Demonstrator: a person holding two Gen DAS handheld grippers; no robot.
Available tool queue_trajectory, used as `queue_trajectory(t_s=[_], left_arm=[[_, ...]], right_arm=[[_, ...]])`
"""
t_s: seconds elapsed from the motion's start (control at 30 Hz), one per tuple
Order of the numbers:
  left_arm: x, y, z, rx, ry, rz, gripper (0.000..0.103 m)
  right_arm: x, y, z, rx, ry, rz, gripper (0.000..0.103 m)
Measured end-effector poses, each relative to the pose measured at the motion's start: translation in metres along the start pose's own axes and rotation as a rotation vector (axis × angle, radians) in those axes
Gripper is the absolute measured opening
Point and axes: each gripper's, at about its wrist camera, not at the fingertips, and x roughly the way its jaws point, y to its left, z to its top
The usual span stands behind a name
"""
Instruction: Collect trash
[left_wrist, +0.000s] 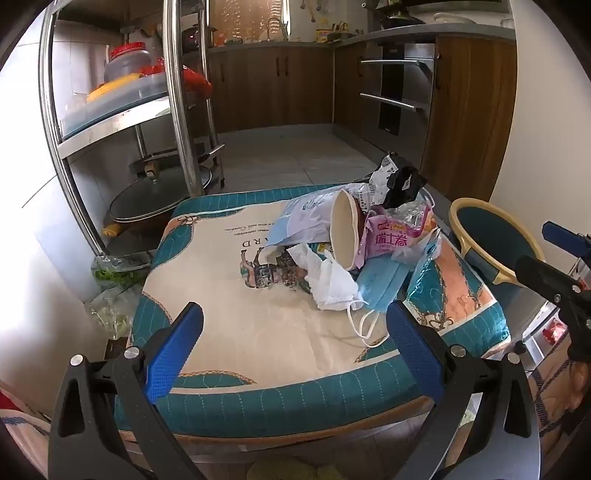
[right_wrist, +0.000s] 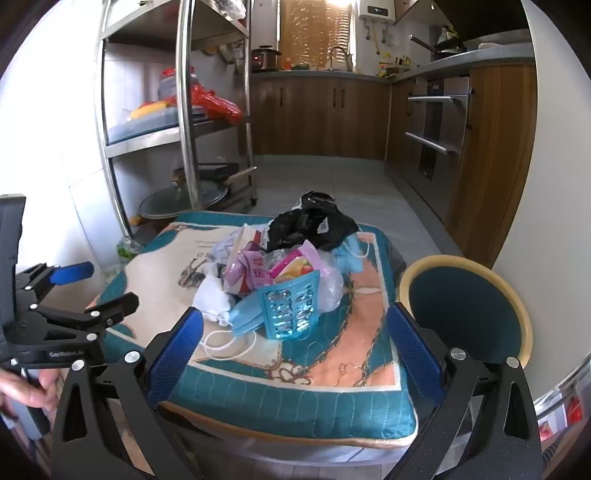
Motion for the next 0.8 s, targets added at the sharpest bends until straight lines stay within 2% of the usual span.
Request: queue_trajectory(t_s=[0.1, 0.23, 0.8], left_arm=[[0.0033, 0.0000, 0.0010, -0.016, 0.031, -0.017, 0.098], [0.0001, 0.0020, -0.0034, -0.036, 0.006, -0.045, 0.098], [-0.0039, -0.0019, 0.0011, -0.024, -0.007, -0.058, 0.098]], right_arm=[[-0.0004, -0.0003, -0.0002, 0.004, -0.002, 0.001, 0.098], [0.0011, -0.0033, -0.0018, 0.009, -0.005, 0.002, 0.098], [0.0004, -0.0040, -0.0020, 0.015, -0.010, 0.006, 0.098]])
